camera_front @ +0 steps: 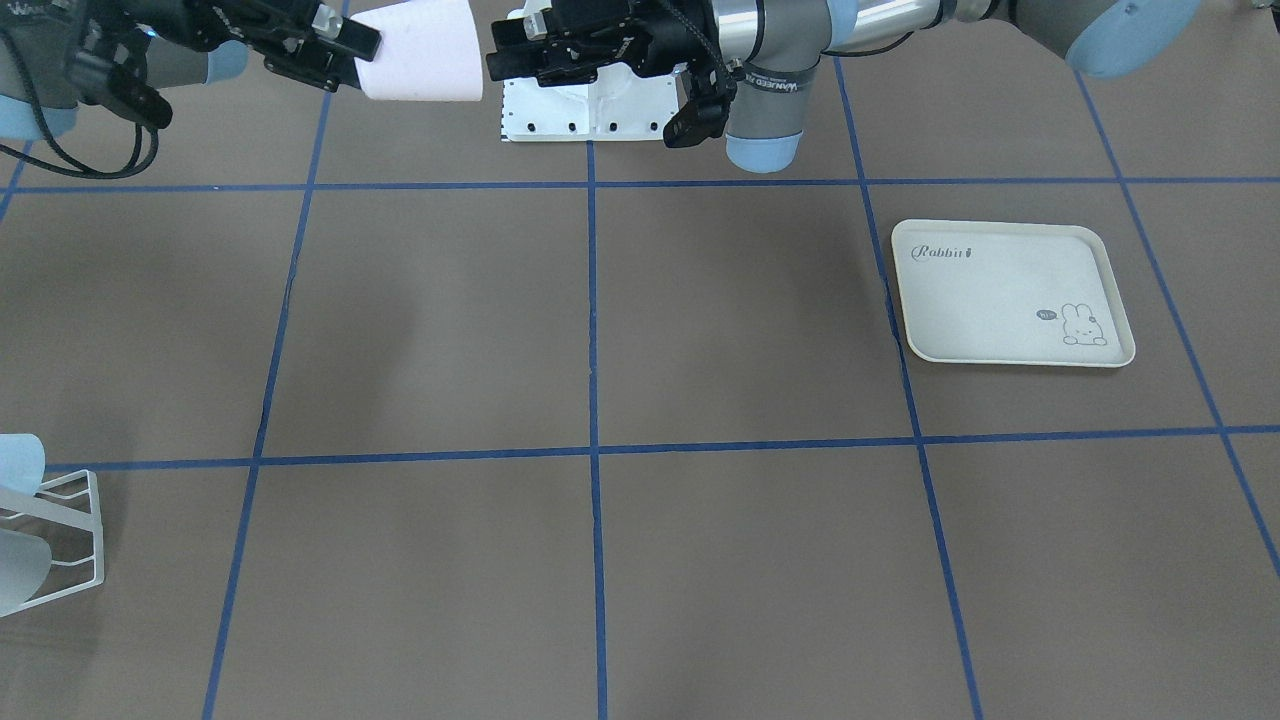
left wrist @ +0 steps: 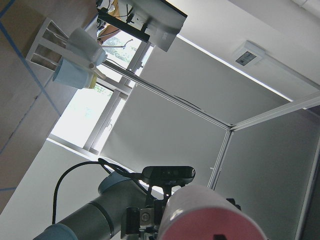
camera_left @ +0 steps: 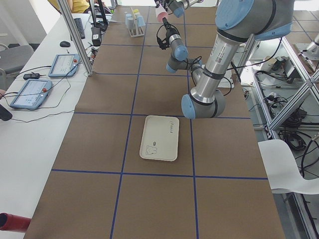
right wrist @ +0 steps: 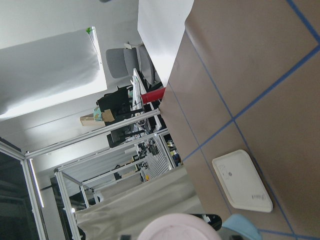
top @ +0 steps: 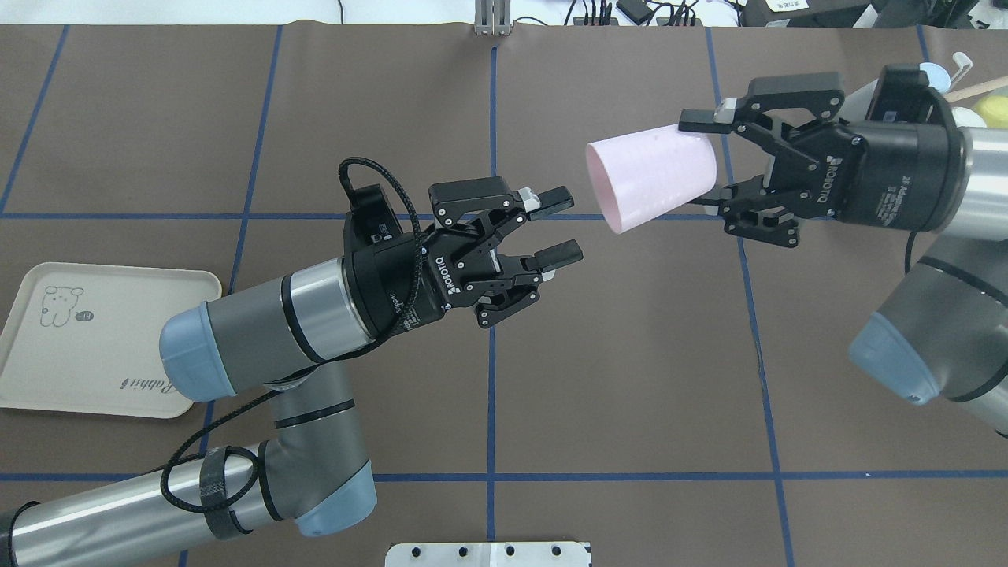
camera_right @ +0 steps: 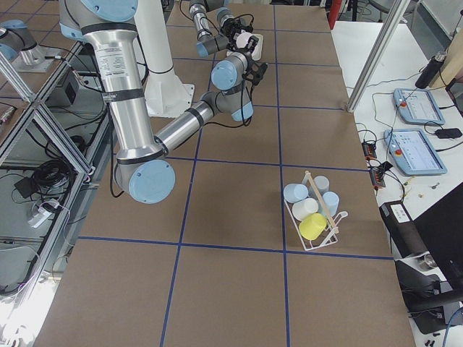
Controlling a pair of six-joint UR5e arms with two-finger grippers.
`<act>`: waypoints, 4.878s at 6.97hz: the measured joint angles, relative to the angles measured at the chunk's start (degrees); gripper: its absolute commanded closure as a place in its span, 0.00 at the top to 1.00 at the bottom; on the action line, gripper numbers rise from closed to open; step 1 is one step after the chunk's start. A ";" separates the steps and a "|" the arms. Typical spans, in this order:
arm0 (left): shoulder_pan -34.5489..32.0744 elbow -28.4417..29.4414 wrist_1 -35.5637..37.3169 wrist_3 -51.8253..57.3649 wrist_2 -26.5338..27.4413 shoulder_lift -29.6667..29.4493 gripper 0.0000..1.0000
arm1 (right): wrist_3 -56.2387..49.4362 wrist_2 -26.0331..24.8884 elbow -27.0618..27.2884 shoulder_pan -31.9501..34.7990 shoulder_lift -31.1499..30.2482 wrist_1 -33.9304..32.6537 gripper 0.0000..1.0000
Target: Transfer IKEA cup to right arm and place on rack
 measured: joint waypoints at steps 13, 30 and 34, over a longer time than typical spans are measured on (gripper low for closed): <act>-20.83 -33.80 73.75 71.21 -5.94 28.77 0.65 | -102.57 13.94 -40.31 35.24 11.47 -43.06 0.00; -21.35 -35.46 78.81 73.18 -9.14 28.43 0.71 | -108.42 12.66 -54.15 33.96 17.11 -46.62 0.58; -21.45 -35.46 78.62 74.14 -10.19 28.46 0.69 | -108.15 11.22 -53.48 33.58 16.22 -46.37 1.00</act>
